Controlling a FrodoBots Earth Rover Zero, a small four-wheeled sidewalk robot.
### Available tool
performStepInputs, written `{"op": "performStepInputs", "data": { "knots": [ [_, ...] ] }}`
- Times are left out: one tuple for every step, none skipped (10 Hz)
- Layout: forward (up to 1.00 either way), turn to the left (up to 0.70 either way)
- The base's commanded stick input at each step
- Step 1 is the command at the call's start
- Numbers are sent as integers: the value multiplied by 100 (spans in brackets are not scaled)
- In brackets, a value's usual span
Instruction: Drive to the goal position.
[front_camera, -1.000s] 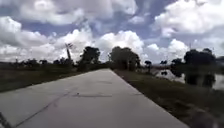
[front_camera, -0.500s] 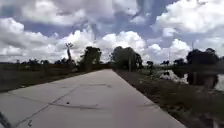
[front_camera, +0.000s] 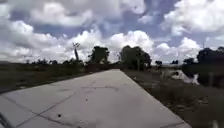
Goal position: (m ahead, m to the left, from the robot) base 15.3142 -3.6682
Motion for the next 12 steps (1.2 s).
{"op": "performStepInputs", "data": {
  "knots": [
    [100,0],
    [100,0],
    [100,0],
    [100,0],
    [100,0],
    [100,0],
    [100,0],
    [100,0],
    [100,0],
    [100,0],
    [100,0],
    [100,0]
  ]
}}
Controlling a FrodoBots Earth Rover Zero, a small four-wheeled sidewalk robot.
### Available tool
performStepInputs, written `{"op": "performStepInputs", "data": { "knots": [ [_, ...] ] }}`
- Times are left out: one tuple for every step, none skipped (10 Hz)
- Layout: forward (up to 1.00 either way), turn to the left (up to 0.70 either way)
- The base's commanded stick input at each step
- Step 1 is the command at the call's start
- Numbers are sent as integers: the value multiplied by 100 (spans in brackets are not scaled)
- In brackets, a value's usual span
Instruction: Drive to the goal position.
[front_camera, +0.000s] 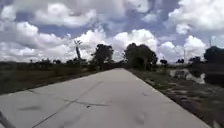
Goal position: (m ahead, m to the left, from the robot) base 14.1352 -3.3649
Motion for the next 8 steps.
{"op": "performStepInputs", "data": {
  "knots": [
    [100,0],
    [100,0],
    [100,0],
    [100,0],
    [100,0],
    [100,0],
    [100,0],
    [100,0]
  ]
}}
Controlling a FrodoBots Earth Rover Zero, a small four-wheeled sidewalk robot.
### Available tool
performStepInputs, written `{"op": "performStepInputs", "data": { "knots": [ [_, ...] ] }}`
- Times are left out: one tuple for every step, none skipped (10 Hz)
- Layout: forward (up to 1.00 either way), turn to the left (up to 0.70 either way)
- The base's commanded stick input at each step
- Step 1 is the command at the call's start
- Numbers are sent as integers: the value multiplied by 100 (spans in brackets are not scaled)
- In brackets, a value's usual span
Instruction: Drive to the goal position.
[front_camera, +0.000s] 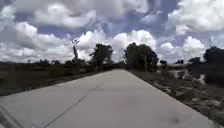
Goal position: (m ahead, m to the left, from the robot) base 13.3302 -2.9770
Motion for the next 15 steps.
{"op": "performStepInputs", "data": {
  "knots": [
    [100,0],
    [100,0],
    [100,0],
    [100,0],
    [100,0],
    [100,0],
    [100,0],
    [100,0],
    [100,0],
    [100,0],
    [100,0],
    [100,0],
    [100,0],
    [100,0],
    [100,0]
  ]
}}
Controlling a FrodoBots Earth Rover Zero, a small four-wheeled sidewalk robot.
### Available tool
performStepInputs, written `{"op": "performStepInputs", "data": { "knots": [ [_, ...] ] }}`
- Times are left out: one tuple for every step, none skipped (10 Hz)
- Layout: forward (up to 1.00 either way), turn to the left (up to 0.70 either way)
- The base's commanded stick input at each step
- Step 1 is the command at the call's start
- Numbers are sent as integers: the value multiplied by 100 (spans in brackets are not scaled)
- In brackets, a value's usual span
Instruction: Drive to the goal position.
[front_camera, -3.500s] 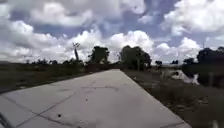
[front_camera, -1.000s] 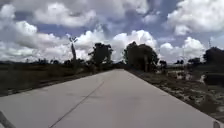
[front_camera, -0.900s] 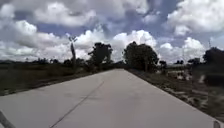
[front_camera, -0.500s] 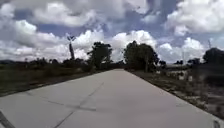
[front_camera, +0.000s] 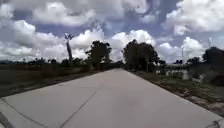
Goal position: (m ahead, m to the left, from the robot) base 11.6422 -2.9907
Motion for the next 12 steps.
{"op": "performStepInputs", "data": {
  "knots": [
    [100,0],
    [100,0],
    [100,0],
    [100,0],
    [100,0],
    [100,0],
    [100,0],
    [100,0],
    [100,0],
    [100,0],
    [100,0],
    [100,0]
  ]
}}
